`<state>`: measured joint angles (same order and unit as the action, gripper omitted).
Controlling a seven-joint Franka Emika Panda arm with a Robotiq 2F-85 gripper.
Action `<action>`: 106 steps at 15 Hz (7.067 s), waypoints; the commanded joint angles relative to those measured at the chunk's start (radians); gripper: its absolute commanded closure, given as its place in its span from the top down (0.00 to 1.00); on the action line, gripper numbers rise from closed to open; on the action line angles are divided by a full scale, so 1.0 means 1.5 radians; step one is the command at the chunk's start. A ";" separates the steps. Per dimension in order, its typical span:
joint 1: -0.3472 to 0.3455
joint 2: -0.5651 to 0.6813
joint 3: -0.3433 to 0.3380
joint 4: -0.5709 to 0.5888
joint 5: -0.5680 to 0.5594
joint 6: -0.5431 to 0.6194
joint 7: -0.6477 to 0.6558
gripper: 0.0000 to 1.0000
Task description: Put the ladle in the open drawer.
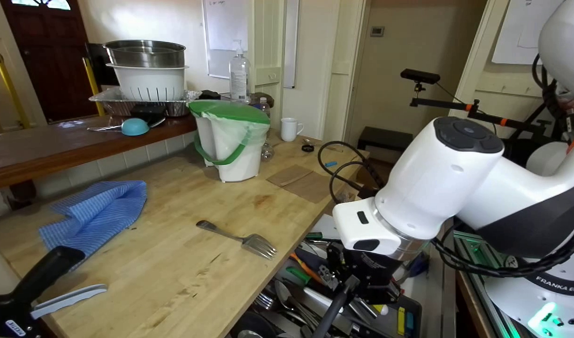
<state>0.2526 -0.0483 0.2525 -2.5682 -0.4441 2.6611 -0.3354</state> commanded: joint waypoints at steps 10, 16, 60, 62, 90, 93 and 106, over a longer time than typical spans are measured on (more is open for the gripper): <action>-0.004 0.090 -0.020 0.073 0.038 -0.059 0.145 0.06; 0.011 0.133 -0.022 0.070 0.063 -0.018 0.360 0.06; -0.615 0.475 0.436 -0.039 0.180 0.485 0.426 0.55; -0.568 0.415 0.421 -0.052 0.223 0.483 0.435 0.71; -0.349 0.072 0.350 -0.077 0.321 0.206 0.633 1.00; -0.344 0.096 0.355 -0.074 0.331 0.224 0.690 1.00; -0.290 0.283 0.362 -0.067 0.398 0.491 0.695 1.00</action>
<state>-0.1906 0.3763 0.8001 -2.6703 0.1447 3.3974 0.7114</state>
